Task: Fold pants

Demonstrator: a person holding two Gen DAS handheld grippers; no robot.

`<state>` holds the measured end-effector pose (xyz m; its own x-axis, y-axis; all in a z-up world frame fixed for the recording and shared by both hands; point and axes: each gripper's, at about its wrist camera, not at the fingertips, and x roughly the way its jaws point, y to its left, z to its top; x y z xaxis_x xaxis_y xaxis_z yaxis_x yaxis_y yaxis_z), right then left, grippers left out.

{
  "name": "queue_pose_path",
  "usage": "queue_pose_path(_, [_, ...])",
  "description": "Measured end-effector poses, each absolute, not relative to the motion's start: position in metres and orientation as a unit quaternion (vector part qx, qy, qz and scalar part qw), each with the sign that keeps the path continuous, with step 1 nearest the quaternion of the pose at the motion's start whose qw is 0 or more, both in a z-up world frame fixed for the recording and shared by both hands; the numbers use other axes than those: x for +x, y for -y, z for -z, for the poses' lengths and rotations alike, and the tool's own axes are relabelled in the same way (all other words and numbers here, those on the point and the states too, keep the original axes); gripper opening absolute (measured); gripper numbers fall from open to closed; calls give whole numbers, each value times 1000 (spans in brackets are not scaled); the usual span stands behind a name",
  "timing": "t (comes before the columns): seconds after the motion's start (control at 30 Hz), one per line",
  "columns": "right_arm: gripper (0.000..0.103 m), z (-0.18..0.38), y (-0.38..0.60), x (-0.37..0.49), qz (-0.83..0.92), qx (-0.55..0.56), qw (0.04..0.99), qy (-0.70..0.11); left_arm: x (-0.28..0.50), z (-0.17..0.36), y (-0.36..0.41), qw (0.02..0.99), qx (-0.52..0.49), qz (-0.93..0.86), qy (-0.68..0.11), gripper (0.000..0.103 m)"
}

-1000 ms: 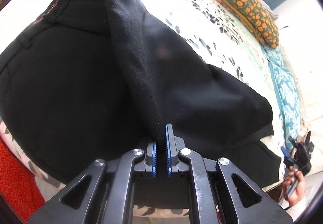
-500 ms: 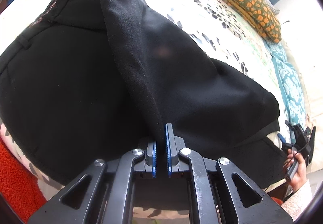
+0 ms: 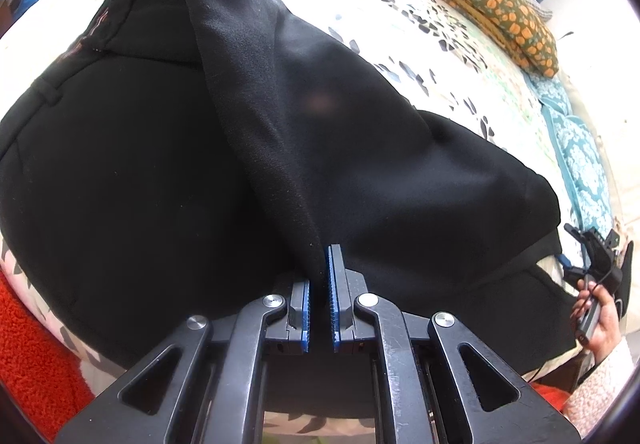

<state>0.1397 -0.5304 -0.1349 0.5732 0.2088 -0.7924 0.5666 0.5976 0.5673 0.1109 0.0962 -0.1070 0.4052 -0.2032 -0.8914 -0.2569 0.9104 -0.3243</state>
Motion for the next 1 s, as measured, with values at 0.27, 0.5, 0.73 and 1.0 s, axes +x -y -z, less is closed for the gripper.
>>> queue_pose_path(0.27, [12,78,517,121,104,364,817,-435,106,98,-102,814,-220,-16,-537,6])
queue_pose_path(0.5, [12,19,530,7,145,321,842,-408,77,84,-62,820,-191,37,-539,6])
queue_pose_path(0.73, [12,71,572,-75,259,359,777,-448,63,94,-11,795,-160,98,-576,6])
queue_pose_path(1.0, [12,67,590,-103,306,366,764,-435,61,89,8,790,-140,121,-585,7])
